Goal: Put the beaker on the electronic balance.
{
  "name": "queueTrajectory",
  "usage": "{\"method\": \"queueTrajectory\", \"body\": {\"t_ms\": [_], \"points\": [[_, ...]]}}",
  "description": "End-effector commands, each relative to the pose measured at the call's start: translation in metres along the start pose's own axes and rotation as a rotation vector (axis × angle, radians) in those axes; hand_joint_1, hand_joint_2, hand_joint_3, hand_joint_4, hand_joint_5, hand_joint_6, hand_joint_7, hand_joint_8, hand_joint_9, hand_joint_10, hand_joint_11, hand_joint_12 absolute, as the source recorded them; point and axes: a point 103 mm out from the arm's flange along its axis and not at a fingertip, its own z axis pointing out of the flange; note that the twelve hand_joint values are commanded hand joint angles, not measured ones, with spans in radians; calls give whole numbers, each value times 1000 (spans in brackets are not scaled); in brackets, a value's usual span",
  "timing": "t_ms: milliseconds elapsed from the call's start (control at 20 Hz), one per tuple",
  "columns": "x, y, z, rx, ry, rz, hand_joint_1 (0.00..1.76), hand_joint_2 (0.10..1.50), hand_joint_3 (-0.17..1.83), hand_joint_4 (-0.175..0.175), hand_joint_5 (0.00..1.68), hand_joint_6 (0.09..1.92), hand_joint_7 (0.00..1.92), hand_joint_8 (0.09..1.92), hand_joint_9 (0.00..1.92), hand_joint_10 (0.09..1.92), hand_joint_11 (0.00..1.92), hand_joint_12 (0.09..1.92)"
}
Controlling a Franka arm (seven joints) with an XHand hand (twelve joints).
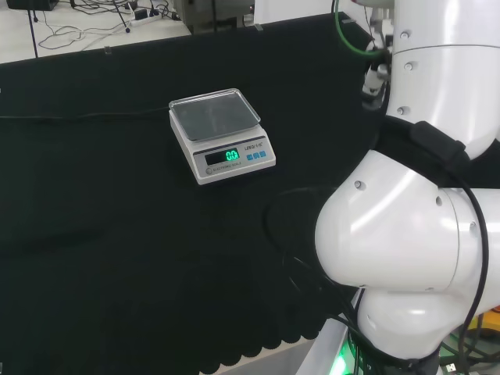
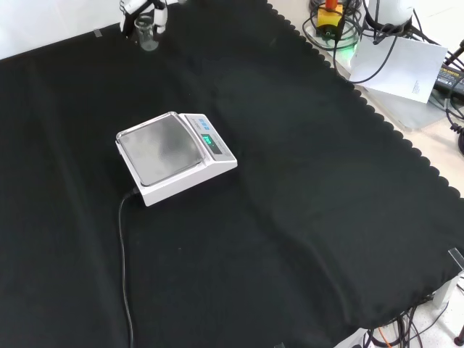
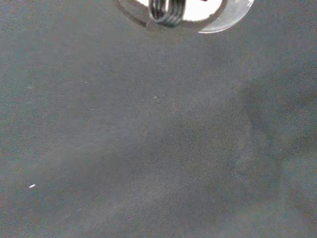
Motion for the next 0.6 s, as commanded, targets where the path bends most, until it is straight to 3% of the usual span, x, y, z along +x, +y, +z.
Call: {"method": "queueTrajectory", "body": {"t_ms": [50, 350, 600], "points": [[22, -75, -44, -41, -72, -87, 1530, 1217, -1, -175, 552, 1484, 753, 1002, 771, 1223, 582, 1617], [36, -108, -52, -97, -97, -95, 1530, 1215, 0, -175, 557, 1482, 761, 1000, 773, 1208, 592, 1613], [63, -120, -54, -117, -102, -138, 1530, 1213, 0, -175, 559, 1482, 766, 996, 774, 1200, 597, 1612]]}}
